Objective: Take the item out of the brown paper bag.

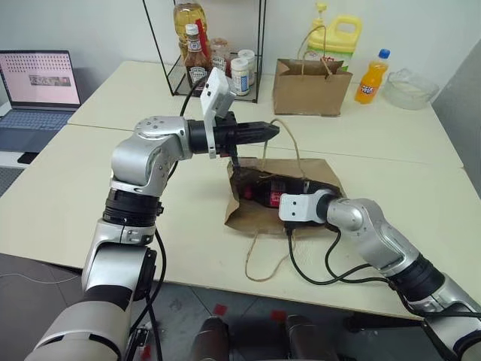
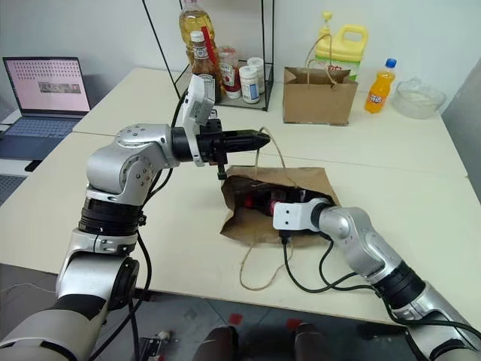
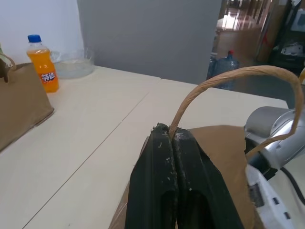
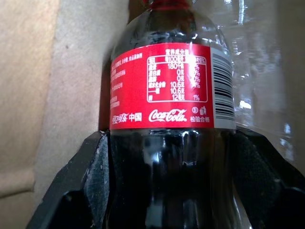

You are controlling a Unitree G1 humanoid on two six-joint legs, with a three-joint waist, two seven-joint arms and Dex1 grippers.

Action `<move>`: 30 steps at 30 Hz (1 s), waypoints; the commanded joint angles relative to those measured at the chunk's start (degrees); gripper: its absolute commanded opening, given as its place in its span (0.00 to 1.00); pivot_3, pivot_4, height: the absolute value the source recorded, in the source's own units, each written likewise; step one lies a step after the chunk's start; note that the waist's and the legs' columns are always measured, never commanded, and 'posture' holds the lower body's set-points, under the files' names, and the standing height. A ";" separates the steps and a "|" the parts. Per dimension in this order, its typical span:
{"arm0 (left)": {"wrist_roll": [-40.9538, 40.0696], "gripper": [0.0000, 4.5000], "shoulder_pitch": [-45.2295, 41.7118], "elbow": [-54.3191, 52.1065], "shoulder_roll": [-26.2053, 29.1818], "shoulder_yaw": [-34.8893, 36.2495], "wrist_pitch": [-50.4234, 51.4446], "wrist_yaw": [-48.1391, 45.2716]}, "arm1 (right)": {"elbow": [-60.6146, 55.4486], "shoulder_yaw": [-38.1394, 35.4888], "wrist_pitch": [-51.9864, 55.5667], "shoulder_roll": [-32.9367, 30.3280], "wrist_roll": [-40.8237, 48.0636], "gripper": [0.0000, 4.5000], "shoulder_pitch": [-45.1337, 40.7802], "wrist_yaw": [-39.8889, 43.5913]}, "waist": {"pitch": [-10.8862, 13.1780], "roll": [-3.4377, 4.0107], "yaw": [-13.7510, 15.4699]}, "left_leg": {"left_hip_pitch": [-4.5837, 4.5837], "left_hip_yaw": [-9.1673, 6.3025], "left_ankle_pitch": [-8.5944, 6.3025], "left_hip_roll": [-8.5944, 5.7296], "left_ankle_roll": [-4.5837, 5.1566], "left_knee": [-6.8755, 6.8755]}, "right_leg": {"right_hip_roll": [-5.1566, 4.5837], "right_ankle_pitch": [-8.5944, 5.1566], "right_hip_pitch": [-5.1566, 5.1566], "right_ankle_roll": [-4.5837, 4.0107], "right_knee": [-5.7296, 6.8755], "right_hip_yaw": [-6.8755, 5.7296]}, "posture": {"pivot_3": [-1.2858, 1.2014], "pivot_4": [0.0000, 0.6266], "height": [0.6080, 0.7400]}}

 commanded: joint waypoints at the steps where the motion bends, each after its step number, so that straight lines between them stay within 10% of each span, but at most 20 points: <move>1: 2.31 0.00 -1.08 1.69 -0.63 0.33 -3.94 2.33 | -7.02 -5.30 -4.11 0.81 4.19 0.70 1.20 0.11 | 0.00 0.00 -0.04 | -0.02 0.00 0.00 0.00 0.00 -0.02 | 0.00 0.00 -0.02 0.00 0.00 0.00 | 0.52 0.24 1.00; 21: 6.47 0.00 -2.91 8.31 -2.28 0.20 -10.40 3.66 | -20.40 -33.16 -24.94 -3.03 32.48 0.70 20.29 3.57 | 0.01 0.01 -0.05 | -0.02 0.04 -0.09 -0.01 0.16 -0.02 | -0.01 0.00 0.02 0.00 0.00 0.01 | 0.52 0.24 1.00; 30: 6.47 0.00 -1.88 7.31 -2.48 0.16 -10.39 3.54 | -14.56 -42.95 -14.34 -5.32 17.44 0.70 16.55 -8.09 | 0.01 0.02 0.12 | 0.00 0.05 0.00 0.00 0.01 -0.02 | 0.00 0.00 0.02 0.00 0.04 0.02 | 0.52 0.24 1.00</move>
